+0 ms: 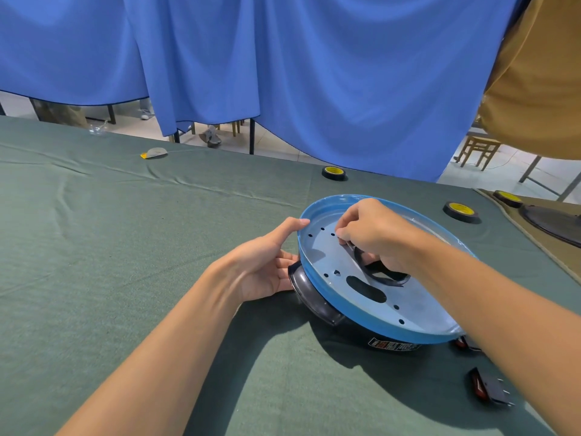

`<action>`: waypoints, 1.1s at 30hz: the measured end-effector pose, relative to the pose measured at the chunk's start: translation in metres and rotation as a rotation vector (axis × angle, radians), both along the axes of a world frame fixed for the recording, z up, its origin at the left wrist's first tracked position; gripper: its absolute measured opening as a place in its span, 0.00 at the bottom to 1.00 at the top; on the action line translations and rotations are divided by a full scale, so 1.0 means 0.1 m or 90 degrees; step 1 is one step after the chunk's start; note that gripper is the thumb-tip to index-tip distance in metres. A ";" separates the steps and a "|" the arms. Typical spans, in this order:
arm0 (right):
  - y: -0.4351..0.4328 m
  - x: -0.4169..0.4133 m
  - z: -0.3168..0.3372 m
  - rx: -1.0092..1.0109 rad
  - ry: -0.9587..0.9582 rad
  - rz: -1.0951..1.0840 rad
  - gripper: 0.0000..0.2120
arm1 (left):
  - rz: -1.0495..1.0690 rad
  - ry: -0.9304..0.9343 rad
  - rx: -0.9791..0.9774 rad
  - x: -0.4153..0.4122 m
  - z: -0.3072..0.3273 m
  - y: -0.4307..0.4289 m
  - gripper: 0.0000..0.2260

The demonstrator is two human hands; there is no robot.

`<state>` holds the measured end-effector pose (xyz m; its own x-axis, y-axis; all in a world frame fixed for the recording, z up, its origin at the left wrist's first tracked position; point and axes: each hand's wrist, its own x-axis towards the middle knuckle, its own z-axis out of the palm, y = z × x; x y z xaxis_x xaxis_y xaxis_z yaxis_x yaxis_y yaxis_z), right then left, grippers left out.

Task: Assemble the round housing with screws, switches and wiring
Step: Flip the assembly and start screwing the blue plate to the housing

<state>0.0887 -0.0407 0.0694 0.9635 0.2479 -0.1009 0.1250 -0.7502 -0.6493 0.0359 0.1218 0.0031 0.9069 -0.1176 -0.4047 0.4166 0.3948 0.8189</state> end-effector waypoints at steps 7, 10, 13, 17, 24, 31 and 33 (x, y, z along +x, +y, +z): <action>0.01 -0.06 0.03 0.018 0.021 0.016 0.11 | 0.006 0.014 -0.002 -0.01 0.01 0.01 0.25; 0.01 -0.05 0.04 0.000 0.017 0.015 0.09 | -0.010 0.011 -0.001 -0.01 0.02 0.01 0.33; -0.01 -0.05 0.05 -0.002 0.026 0.018 0.09 | -0.013 0.011 0.000 -0.01 0.03 0.00 0.38; -0.04 -0.04 0.11 -0.010 0.057 0.036 0.09 | -0.013 0.014 0.010 0.00 0.04 0.00 0.36; -0.06 0.00 0.35 -0.021 -0.104 0.174 0.05 | -0.026 0.013 0.001 -0.01 0.04 0.01 0.36; 0.12 0.02 0.08 0.116 -0.267 0.171 0.02 | -0.004 0.000 0.003 0.03 -0.03 0.02 0.18; 0.11 0.04 0.04 0.101 -0.274 0.179 0.02 | -0.003 -0.011 0.004 0.03 -0.03 0.01 0.17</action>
